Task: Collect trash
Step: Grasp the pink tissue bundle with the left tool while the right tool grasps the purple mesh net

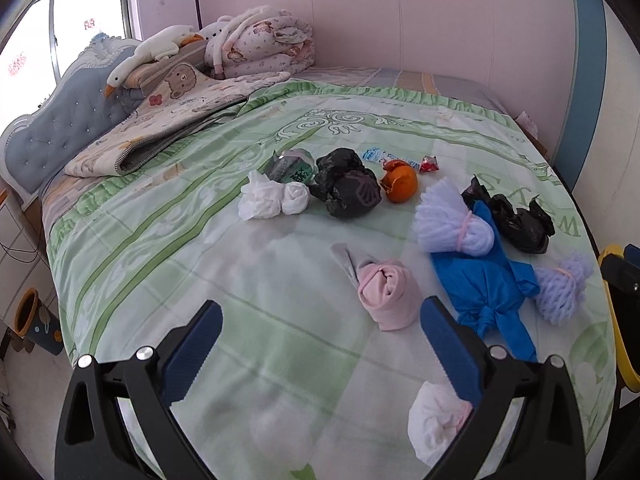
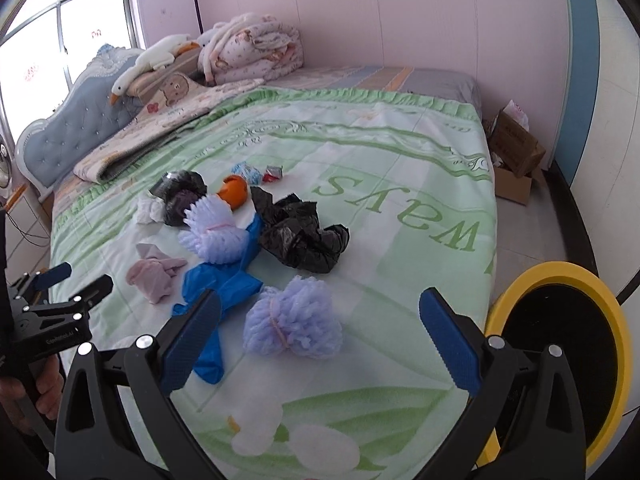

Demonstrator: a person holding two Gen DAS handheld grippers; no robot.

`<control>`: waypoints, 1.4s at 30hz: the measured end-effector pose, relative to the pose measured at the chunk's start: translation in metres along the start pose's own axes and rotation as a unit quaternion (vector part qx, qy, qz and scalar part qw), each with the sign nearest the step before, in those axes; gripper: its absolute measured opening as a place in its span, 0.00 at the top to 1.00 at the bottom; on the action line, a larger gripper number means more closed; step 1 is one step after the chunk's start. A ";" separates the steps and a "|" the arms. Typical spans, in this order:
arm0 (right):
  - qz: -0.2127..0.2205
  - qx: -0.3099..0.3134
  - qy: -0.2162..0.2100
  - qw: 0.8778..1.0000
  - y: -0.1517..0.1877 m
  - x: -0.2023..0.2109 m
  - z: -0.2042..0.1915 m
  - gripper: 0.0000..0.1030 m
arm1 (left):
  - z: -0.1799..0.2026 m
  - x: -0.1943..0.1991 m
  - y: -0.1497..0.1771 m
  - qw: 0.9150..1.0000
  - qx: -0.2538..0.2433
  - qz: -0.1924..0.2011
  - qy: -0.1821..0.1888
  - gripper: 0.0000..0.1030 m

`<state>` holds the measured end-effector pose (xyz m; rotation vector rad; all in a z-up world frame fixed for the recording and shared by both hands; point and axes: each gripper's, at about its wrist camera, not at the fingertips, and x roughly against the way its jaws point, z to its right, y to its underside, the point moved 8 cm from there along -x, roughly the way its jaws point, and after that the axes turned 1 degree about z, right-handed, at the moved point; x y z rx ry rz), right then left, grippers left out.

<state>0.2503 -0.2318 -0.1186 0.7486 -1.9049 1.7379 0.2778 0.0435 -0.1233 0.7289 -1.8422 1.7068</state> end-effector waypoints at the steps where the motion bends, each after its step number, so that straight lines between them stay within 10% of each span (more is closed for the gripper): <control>1: -0.005 -0.001 0.000 1.000 0.001 -0.006 0.001 0.08 | 0.001 -0.005 -0.001 1.000 0.000 -0.002 0.003 0.07; 18: -0.028 0.017 0.010 0.999 0.006 -0.058 0.003 0.09 | 0.026 -0.057 0.001 0.998 -0.011 -0.027 0.058 0.08; 23: -0.031 0.015 0.002 0.999 0.008 -0.065 0.002 0.10 | 0.039 -0.068 0.004 0.993 -0.010 -0.049 0.105 0.25; 32: -0.039 0.005 -0.050 0.998 0.013 -0.066 -0.012 0.45 | 0.053 -0.076 0.004 0.990 -0.008 -0.053 0.130 0.52; 42: -0.031 0.000 -0.064 0.998 0.011 -0.056 -0.017 0.65 | 0.047 -0.072 0.003 0.988 0.004 -0.046 0.145 0.58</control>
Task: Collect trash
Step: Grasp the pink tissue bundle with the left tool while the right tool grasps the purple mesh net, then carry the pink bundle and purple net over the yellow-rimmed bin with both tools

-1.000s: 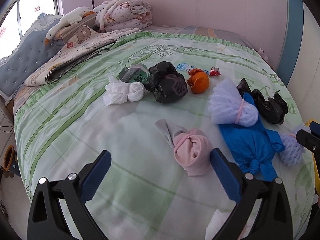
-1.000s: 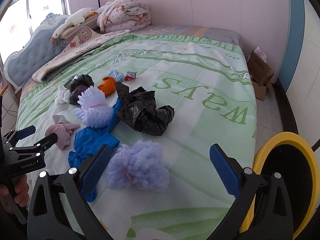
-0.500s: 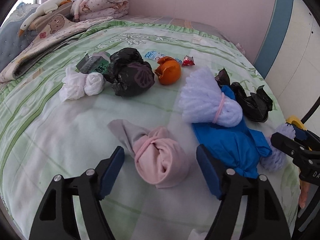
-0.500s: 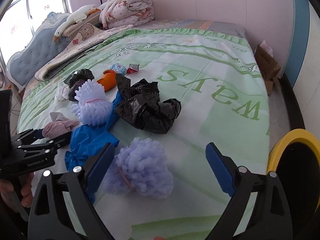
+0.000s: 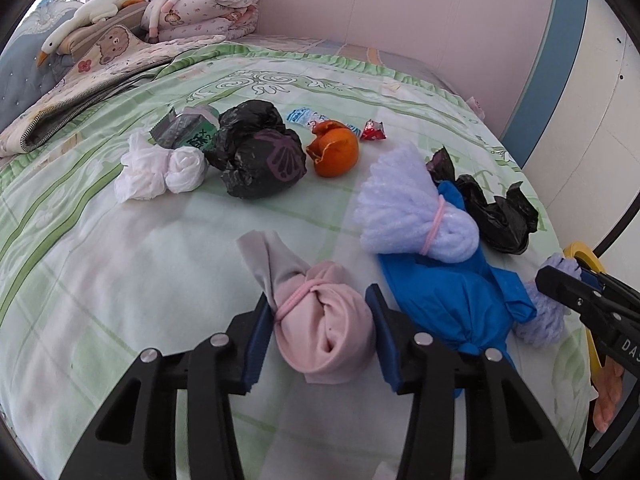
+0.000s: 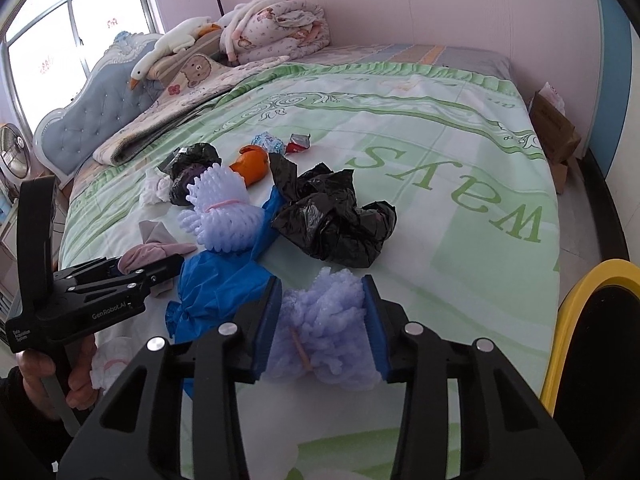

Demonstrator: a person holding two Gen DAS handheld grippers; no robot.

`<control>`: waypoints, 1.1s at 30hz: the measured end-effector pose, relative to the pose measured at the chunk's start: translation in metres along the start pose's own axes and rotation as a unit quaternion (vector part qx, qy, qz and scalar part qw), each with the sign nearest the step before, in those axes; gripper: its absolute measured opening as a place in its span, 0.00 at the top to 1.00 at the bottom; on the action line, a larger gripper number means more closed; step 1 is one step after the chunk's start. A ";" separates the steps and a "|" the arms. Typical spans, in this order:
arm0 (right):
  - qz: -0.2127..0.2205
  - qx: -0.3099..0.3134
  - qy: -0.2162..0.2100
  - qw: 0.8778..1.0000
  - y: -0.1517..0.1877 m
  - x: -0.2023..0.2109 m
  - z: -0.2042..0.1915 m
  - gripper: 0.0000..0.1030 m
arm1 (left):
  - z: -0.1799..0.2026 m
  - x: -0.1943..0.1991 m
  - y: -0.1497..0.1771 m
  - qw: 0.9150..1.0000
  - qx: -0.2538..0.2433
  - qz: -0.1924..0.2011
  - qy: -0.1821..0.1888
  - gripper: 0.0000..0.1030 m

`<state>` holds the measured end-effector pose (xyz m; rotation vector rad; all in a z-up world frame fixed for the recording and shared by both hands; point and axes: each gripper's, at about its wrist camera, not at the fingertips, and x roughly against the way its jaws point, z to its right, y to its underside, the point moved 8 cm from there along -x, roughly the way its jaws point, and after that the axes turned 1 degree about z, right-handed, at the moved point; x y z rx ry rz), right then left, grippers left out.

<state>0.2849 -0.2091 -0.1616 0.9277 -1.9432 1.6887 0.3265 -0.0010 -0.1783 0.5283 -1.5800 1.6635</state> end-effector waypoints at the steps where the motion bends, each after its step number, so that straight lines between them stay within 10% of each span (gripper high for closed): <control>1: 0.000 -0.005 -0.002 1.000 -0.001 0.001 0.001 0.65 | 0.001 0.002 0.000 1.000 0.000 0.002 0.001 0.58; 33: 0.106 -0.023 -0.022 0.994 -0.045 0.154 0.003 0.75 | 0.052 0.142 -0.039 0.991 -0.041 0.128 0.002 0.58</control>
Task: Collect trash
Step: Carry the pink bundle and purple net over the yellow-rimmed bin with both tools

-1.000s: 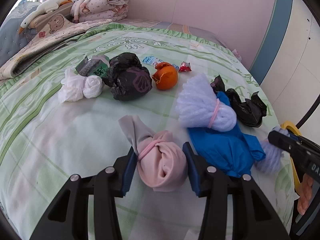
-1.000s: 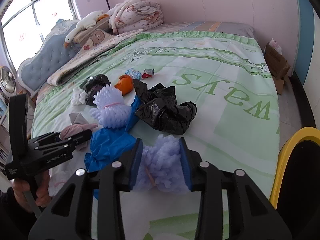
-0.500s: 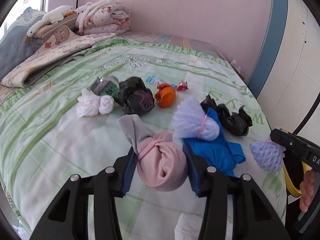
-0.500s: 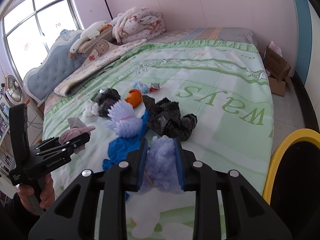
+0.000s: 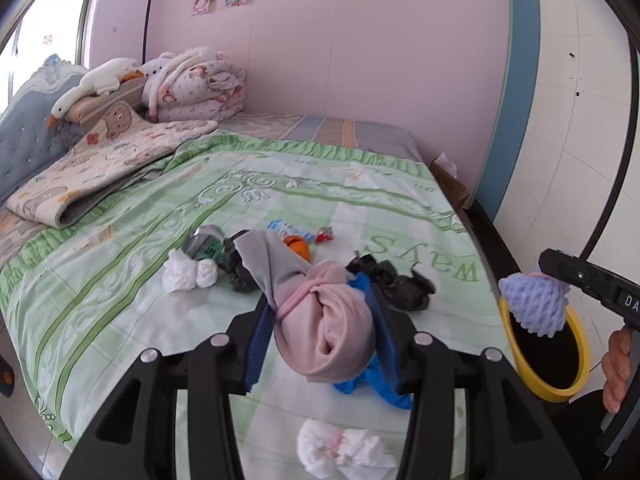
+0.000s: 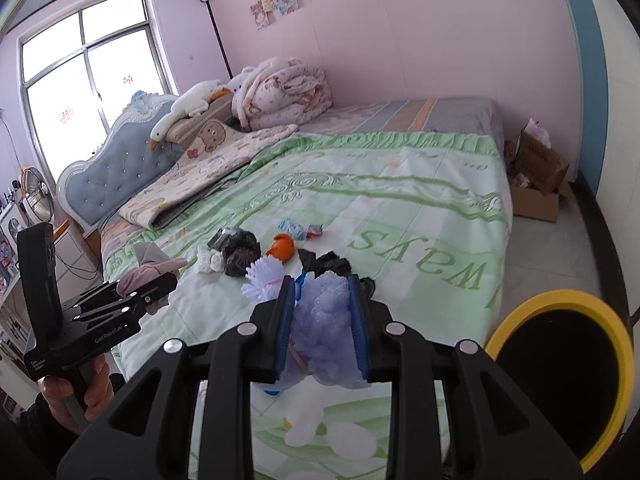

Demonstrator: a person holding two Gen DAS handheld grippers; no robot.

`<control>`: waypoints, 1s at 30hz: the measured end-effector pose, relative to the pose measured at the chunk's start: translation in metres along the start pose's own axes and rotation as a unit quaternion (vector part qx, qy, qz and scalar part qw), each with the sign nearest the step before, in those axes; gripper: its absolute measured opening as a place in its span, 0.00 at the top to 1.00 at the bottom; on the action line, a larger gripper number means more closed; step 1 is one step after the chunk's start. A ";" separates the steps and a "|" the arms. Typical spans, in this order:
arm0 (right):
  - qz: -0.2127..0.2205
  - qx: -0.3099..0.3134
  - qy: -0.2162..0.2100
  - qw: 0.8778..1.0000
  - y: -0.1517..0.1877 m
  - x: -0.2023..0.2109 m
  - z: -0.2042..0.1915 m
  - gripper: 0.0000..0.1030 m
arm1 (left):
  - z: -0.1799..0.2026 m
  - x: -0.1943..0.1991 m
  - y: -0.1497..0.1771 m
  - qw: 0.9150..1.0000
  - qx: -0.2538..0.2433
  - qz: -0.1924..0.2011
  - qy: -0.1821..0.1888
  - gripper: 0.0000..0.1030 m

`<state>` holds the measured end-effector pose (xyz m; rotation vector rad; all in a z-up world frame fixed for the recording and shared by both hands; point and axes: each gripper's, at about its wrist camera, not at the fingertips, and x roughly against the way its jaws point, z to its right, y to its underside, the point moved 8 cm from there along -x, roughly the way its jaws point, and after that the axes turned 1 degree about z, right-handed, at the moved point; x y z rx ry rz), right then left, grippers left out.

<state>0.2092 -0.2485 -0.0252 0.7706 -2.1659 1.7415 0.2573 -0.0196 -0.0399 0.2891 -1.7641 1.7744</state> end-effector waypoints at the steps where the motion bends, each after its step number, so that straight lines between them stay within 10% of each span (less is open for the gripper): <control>1: 0.005 0.001 0.004 1.000 -0.003 0.007 0.003 0.75 | 0.007 0.004 -0.002 1.000 -0.003 0.005 0.002 0.58; 30: 0.075 -0.042 0.145 0.986 -0.058 0.135 0.160 0.74 | 0.208 -0.014 -0.044 0.989 -0.082 0.011 0.123 0.58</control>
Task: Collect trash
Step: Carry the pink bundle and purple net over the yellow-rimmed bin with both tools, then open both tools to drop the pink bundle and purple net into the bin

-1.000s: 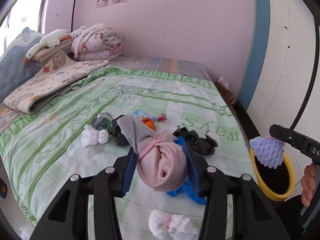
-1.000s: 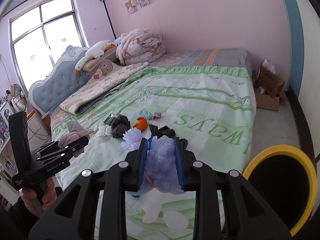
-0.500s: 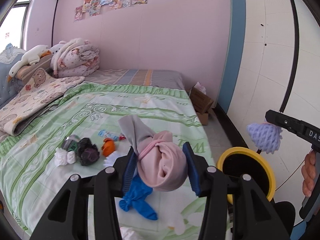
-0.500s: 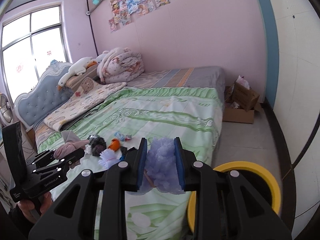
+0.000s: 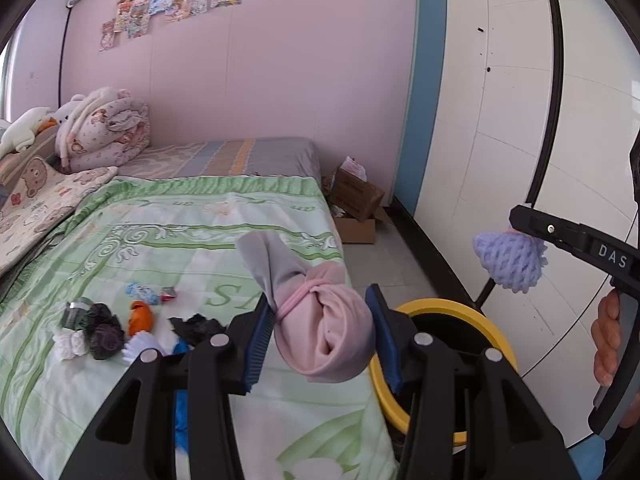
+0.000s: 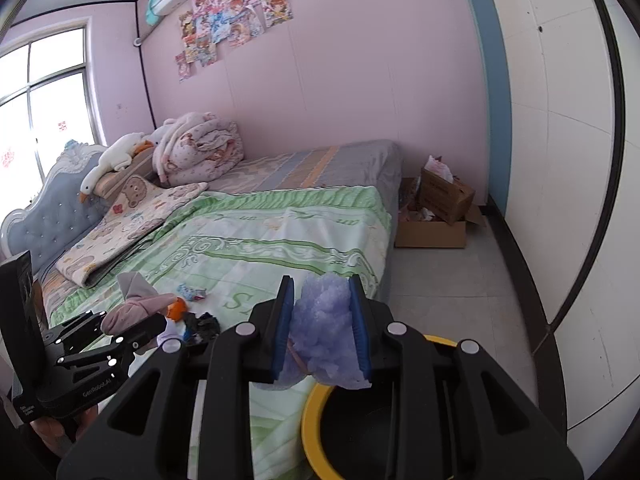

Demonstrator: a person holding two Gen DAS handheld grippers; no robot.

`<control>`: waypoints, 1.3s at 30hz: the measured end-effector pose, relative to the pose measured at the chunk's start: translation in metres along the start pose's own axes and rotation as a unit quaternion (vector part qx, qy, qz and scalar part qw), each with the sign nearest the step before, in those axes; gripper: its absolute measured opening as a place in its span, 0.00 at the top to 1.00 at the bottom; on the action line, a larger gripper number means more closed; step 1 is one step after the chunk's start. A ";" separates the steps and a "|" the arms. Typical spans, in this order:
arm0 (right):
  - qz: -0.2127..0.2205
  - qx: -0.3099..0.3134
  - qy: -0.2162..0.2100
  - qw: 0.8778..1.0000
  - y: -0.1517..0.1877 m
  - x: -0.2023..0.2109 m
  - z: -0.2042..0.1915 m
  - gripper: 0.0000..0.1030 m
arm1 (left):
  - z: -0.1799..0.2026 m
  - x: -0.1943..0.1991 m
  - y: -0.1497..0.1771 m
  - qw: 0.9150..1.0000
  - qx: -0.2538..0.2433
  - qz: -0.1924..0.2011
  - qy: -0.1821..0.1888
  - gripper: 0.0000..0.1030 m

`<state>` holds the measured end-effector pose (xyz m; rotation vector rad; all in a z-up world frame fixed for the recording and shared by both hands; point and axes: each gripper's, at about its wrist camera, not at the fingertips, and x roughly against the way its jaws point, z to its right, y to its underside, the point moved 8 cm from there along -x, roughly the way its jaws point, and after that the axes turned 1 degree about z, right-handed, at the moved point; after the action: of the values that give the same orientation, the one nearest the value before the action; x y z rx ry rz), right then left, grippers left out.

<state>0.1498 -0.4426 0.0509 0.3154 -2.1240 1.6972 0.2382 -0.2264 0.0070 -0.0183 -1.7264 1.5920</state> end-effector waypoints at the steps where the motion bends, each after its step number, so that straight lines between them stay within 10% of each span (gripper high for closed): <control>1: -0.001 -0.003 0.004 1.000 0.000 -0.001 0.007 0.74 | 0.007 -0.005 0.001 1.000 -0.001 -0.004 0.006 0.58; 35: -0.097 -0.098 0.081 0.987 0.092 -0.089 0.149 0.72 | 0.120 -0.142 0.085 0.988 -0.042 -0.132 0.072 0.57; 39: -0.101 -0.102 0.088 0.986 0.096 -0.092 0.149 0.68 | 0.121 -0.144 0.085 0.988 -0.040 -0.133 0.074 0.46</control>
<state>0.1667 -0.5712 -0.1014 0.2977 -2.0379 1.3310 0.2345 -0.3810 -0.1302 0.0502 -1.6020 1.2951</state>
